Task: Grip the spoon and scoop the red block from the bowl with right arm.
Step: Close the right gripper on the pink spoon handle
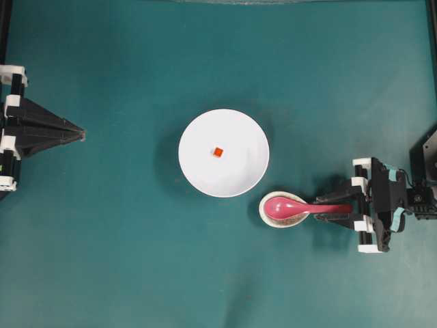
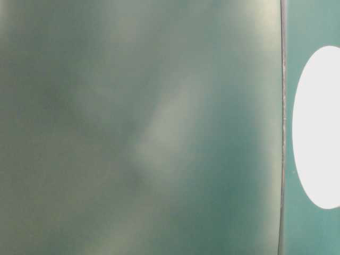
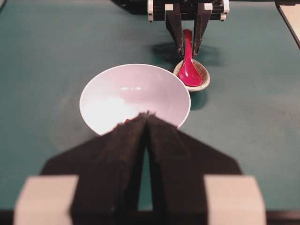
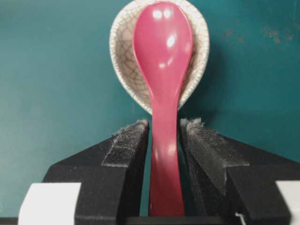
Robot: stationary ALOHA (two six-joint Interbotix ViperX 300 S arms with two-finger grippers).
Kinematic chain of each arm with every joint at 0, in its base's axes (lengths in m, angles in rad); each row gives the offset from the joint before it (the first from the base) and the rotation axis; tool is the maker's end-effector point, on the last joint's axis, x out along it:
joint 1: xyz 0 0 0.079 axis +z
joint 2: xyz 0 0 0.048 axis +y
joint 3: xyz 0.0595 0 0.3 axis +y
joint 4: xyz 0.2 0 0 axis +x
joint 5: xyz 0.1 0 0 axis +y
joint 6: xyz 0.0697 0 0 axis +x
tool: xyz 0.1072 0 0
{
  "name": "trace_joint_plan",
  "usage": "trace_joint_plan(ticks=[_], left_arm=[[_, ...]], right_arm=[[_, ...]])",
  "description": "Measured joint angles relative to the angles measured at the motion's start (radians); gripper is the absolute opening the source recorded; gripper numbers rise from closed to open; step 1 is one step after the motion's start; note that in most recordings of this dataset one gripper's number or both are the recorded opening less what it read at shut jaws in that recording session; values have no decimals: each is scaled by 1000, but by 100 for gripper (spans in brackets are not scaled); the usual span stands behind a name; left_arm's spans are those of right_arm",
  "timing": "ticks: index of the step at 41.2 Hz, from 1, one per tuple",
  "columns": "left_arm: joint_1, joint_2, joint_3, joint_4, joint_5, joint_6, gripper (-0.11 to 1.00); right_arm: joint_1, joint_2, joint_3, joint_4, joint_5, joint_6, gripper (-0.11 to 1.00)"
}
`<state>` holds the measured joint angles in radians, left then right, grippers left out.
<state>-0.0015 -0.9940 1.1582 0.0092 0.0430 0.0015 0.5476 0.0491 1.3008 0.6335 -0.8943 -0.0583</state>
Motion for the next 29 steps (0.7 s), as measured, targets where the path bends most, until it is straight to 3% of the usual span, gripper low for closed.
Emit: trace_joint_plan(ticks=[29], left_arm=[[0, 0, 0, 0, 2, 2, 2]], right_arm=[[0, -3, 2, 3, -21, 0, 39]])
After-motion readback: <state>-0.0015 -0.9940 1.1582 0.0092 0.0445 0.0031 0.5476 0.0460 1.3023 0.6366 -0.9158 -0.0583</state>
